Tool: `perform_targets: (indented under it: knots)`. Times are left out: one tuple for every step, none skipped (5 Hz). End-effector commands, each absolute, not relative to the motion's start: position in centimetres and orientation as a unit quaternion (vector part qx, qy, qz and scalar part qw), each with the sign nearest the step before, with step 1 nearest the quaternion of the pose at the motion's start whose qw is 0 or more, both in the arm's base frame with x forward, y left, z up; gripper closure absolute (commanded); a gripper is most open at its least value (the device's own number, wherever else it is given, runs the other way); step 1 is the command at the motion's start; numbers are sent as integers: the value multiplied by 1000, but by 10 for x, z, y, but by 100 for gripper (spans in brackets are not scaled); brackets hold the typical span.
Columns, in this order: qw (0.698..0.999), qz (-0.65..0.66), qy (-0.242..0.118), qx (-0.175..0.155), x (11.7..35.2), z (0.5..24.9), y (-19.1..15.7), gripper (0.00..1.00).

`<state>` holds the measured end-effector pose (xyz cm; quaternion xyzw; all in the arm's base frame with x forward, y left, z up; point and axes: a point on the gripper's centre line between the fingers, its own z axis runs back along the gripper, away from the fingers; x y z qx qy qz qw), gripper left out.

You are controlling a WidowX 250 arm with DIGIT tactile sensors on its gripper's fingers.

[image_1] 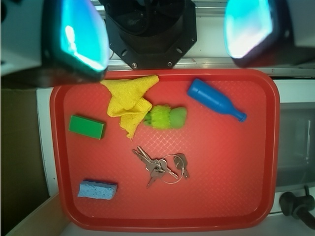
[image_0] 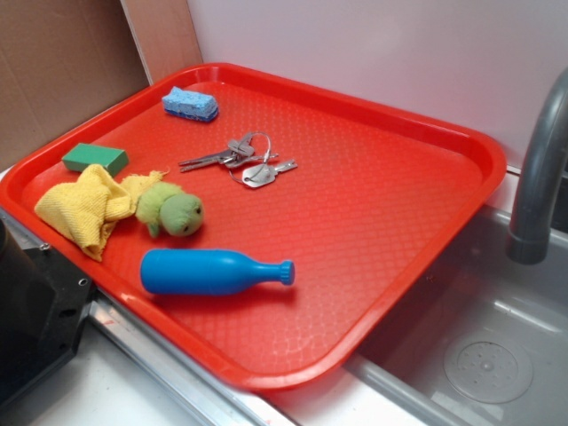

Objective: Grab the blue sponge.

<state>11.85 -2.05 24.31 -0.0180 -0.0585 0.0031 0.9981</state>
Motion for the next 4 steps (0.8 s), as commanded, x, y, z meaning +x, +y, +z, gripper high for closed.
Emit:
perform_targets:
  knots:
    - [998, 3, -58, -18, 119, 243, -20, 0]
    - [997, -46, -56, 14, 163, 212, 26, 0]
    - [989, -135, -61, 2, 199, 170, 63, 0]
    - [966, -254, -56, 0, 223, 148, 80, 0]
